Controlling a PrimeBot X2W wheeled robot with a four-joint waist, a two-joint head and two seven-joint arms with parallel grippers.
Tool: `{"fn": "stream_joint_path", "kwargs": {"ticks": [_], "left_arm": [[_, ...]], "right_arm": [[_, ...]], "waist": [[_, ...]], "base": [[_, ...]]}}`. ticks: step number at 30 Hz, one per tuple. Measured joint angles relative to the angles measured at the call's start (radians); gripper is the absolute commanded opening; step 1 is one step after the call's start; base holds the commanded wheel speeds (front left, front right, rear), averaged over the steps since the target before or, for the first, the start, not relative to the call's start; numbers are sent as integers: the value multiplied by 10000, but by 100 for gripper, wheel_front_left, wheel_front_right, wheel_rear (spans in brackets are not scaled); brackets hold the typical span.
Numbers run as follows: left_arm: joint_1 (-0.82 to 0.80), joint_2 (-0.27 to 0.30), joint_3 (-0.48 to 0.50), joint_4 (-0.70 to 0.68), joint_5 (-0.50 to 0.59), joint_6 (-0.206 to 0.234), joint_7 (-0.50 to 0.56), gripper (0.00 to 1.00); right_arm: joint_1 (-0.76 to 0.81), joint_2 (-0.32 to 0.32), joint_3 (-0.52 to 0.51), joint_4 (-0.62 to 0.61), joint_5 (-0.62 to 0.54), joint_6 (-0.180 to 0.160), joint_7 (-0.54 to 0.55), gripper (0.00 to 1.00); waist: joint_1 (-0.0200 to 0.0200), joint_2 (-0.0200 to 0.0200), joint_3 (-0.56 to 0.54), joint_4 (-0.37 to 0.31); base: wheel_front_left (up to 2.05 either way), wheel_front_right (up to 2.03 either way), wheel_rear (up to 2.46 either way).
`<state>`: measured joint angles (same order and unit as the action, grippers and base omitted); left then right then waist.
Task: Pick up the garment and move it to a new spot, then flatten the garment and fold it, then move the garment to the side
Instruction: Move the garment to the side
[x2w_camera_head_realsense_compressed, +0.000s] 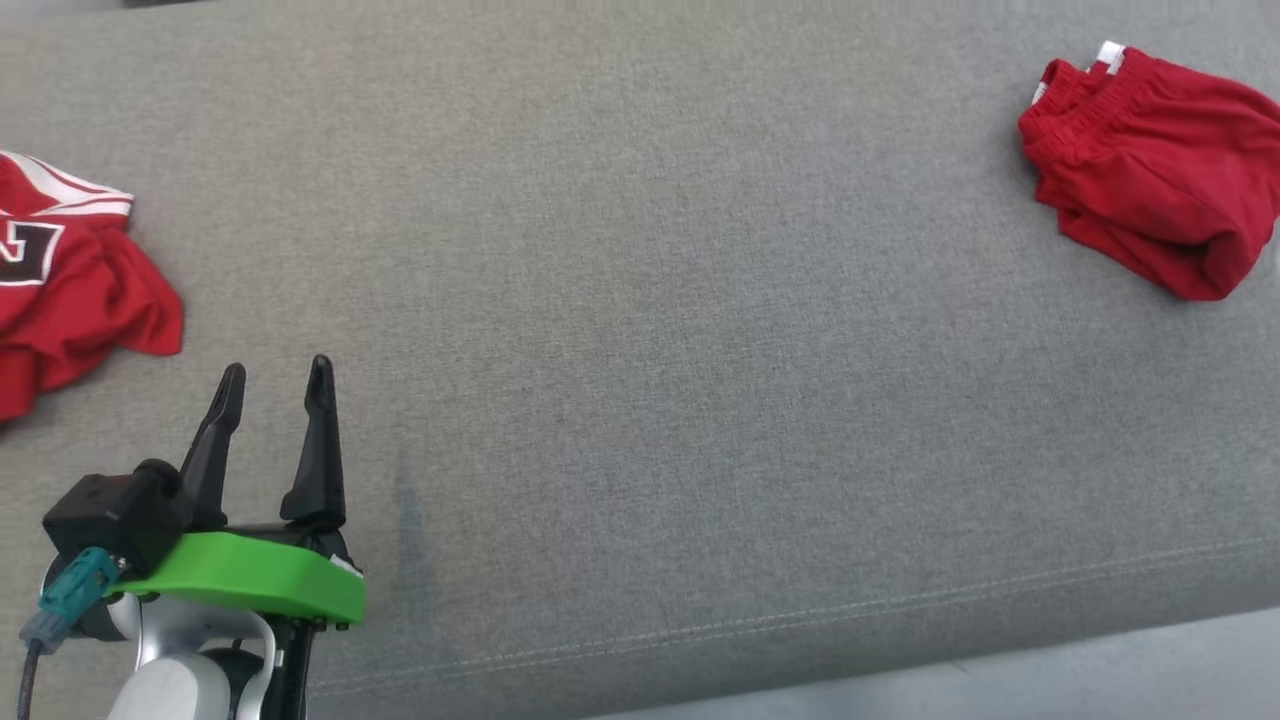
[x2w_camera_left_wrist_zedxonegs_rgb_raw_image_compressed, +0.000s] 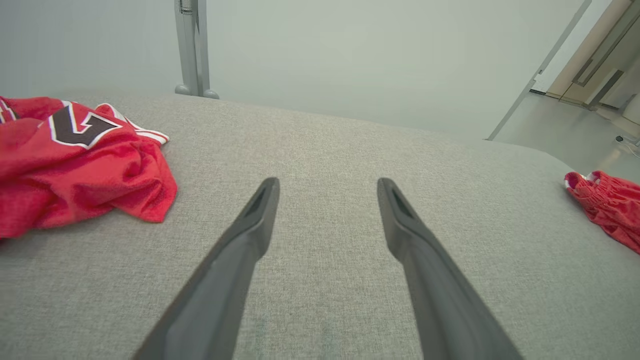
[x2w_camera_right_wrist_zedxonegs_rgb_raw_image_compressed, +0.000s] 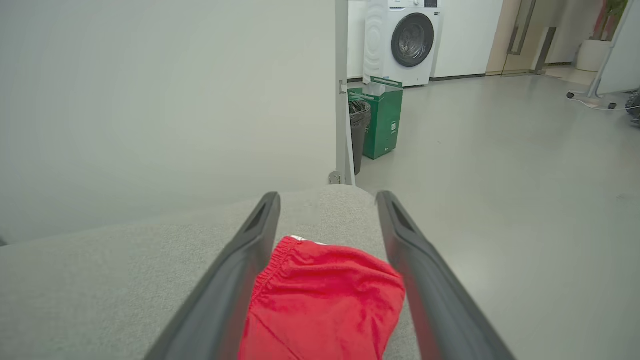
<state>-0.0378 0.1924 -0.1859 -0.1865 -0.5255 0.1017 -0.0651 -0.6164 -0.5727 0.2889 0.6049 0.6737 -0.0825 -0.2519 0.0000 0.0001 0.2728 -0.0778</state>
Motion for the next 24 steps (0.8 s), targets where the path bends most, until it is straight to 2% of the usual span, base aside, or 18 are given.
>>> {"fn": "stream_joint_path", "kwargs": {"ticks": [8, 20, 24], "left_arm": [[363, 205, -368, 756, 552, -272, -393, 100], [1596, 109, -274, 1432, 646, -190, -995, 100], [1778, 104, -301, 1547, 717, -176, -1229, 100]], "right_arm": [[1673, 928, 336, -1465, -780, -259, 0, 100], [4471, 2401, 1315, -2514, -2090, -424, 2, 100], [5218, 2686, 1181, -2727, -2230, -428, 2, 100]], "waist": [[0, 0, -1032, 587], [0, 0, -2394, 1235], [-1, 0, -2597, 1309]], "base": [[0, 0, 0], [0, 0, 0], [0, 0, 0]]}}
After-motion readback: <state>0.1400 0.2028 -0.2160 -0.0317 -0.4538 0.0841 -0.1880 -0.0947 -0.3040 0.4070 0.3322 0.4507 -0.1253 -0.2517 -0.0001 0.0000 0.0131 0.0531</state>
